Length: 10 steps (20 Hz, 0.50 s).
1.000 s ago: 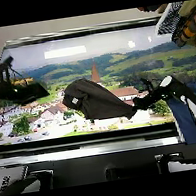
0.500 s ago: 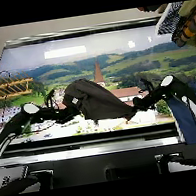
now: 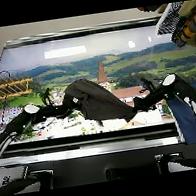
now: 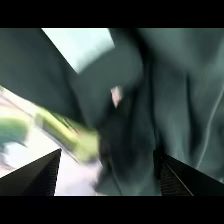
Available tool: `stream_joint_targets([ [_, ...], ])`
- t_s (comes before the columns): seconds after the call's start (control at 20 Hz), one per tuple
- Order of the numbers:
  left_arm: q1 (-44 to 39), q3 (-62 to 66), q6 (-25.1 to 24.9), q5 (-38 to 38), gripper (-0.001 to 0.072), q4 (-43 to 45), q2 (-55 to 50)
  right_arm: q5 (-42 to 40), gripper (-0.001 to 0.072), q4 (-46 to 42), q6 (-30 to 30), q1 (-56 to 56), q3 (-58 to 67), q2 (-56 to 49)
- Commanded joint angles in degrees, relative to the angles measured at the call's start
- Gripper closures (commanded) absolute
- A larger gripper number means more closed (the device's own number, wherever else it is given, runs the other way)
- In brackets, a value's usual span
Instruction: Fold the clothes and pants, and hang the long-sleeved shirts on hangers.
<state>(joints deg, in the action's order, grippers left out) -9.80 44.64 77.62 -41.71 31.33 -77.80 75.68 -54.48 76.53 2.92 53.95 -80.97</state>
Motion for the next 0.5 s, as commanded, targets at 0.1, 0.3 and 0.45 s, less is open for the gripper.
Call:
stream_joint_targets([
  [0.1,15.1,0.2,-3.9,-0.2,0.0059,-0.3,-0.1,0.7,0.0675,0.0,0.0,-0.1,0.0,0.1],
  [0.3,15.8,3.1,-6.8,0.5,0.0059,-0.3,-6.4,1.5,0.0675,0.0,0.0,-0.1,0.0,0.1],
  [0.45,14.1,7.5,-7.4,1.3,0.006,-0.3,-10.6,2.1,0.0675,0.0,0.0,-0.1,0.0,0.1],
])
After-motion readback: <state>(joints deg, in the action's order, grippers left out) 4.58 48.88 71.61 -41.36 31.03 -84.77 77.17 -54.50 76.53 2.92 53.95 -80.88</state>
